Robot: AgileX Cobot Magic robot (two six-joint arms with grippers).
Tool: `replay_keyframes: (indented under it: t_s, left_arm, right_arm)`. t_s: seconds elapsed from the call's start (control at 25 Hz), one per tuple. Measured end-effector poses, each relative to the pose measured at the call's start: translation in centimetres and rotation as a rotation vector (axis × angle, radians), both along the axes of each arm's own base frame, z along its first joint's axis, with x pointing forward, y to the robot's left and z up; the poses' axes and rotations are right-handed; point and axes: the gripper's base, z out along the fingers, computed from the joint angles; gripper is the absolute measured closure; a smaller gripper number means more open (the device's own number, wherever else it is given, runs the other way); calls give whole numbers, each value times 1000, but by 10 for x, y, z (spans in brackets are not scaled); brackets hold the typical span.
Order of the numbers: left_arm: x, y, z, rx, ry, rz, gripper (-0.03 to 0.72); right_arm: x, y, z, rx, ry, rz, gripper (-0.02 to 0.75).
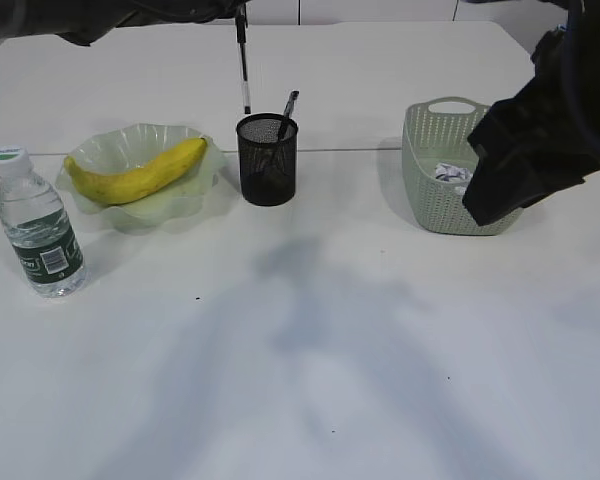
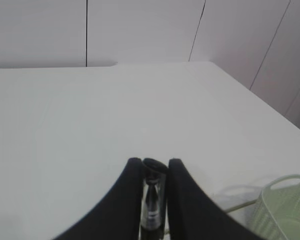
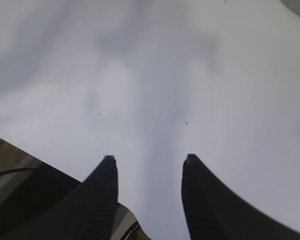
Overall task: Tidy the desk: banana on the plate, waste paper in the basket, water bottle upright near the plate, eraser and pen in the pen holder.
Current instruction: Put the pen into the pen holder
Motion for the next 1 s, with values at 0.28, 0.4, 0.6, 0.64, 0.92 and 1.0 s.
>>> replay_keyframes:
  t_s: [0.28, 0.4, 0.6, 0.64, 0.92, 1.0]
  left_arm:
    - [4, -2, -7, -1, -18, 21, 615]
    - [6, -1, -11, -3, -28, 36, 615]
    - [7, -1, -16, 0, -26, 40, 615]
    - [8, -1, -16, -1, -31, 45, 615]
    - [12, -3, -33, 11, -8, 50, 615]
    - [13, -3, -38, 13, -1, 51, 615]
  right_arm:
    - [0, 0, 0, 0, 0, 0, 417]
    - [0, 0, 0, 0, 0, 0, 416]
    - [0, 0, 0, 0, 0, 0, 417]
    - [0, 0, 0, 0, 0, 0, 417]
    - [0, 0, 0, 0, 0, 0, 417]
    - [0, 0, 0, 0, 0, 0, 416]
